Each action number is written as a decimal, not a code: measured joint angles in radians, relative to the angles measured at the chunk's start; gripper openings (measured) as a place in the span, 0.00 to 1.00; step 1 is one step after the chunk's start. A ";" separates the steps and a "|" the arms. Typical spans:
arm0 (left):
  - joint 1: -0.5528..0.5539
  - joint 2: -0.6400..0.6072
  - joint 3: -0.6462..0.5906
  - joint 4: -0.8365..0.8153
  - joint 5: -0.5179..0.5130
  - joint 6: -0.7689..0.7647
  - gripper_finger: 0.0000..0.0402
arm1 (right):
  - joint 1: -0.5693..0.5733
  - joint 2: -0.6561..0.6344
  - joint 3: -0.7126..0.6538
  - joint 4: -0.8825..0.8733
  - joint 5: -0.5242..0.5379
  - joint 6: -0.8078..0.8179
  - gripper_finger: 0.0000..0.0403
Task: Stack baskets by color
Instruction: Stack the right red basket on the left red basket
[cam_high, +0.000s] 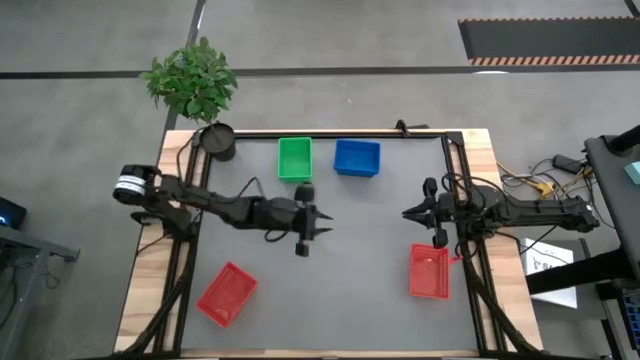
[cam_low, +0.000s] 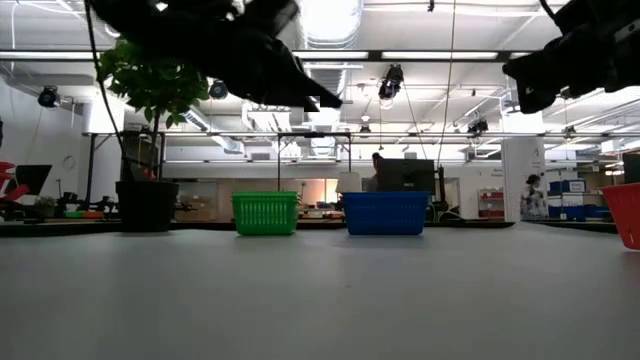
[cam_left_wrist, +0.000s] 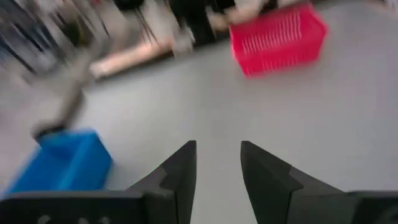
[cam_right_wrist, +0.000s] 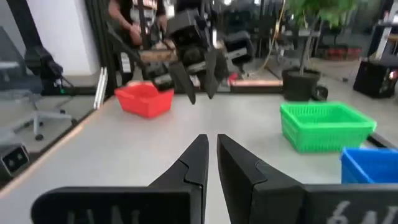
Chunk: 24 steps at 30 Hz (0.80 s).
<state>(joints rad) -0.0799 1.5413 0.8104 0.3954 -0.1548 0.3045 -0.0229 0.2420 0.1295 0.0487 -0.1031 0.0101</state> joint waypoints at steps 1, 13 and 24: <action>-0.003 -0.008 -0.035 0.087 -0.003 0.020 0.27 | 0.005 0.003 0.000 0.017 -0.001 0.001 0.07; 0.002 -0.157 -0.196 0.406 -0.021 0.177 0.27 | 0.155 0.165 0.100 0.113 0.029 0.143 0.07; 0.002 -0.239 -0.232 0.402 -0.044 0.184 0.27 | 0.311 0.443 0.391 -0.256 0.053 0.507 0.07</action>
<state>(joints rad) -0.0784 1.3023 0.5782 0.7978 -0.1985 0.4885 0.2882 0.6848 0.5203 -0.2076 -0.0505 0.5174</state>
